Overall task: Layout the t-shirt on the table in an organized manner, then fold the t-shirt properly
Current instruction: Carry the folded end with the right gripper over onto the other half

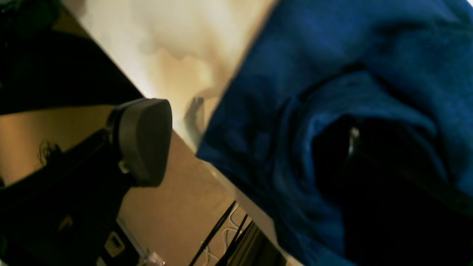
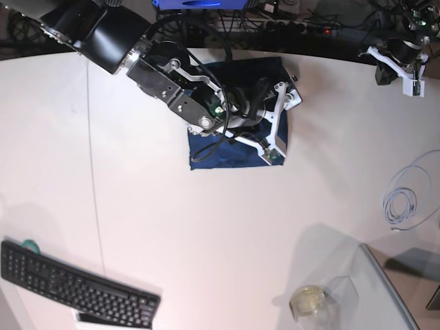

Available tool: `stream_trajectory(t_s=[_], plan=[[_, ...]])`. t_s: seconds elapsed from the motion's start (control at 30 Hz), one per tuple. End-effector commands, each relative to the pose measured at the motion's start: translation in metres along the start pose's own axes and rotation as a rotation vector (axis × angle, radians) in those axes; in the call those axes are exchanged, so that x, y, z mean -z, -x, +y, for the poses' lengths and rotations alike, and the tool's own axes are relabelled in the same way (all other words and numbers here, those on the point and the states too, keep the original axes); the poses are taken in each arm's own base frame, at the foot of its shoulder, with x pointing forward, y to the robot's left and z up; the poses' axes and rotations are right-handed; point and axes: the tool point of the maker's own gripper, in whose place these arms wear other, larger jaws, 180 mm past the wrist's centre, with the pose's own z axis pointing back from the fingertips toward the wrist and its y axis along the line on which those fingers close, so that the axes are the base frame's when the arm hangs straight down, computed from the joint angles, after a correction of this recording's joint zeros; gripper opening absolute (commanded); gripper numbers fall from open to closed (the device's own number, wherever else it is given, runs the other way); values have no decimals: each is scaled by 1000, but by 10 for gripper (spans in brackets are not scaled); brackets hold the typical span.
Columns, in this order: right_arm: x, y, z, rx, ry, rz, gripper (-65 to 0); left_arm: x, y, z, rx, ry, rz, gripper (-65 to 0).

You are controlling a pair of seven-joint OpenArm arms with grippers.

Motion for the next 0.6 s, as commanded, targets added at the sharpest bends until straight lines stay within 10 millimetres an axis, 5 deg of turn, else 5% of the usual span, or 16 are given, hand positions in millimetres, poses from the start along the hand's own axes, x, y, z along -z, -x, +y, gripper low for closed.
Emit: stream_trajectory(t_s=[0.0, 0.37, 0.57], plan=[[-4, -15, 8, -10, -21, -33, -116, -6, -13, 7, 13, -10, -40, -650], [-7, -37, 38, -49, -76, -21, -120, -5, -11, 10, -1, -19, -27, -650], [-66, -65, 27, -124, -59, -171, -123, -8, -10, 14, -1, -28, -26, -650]])
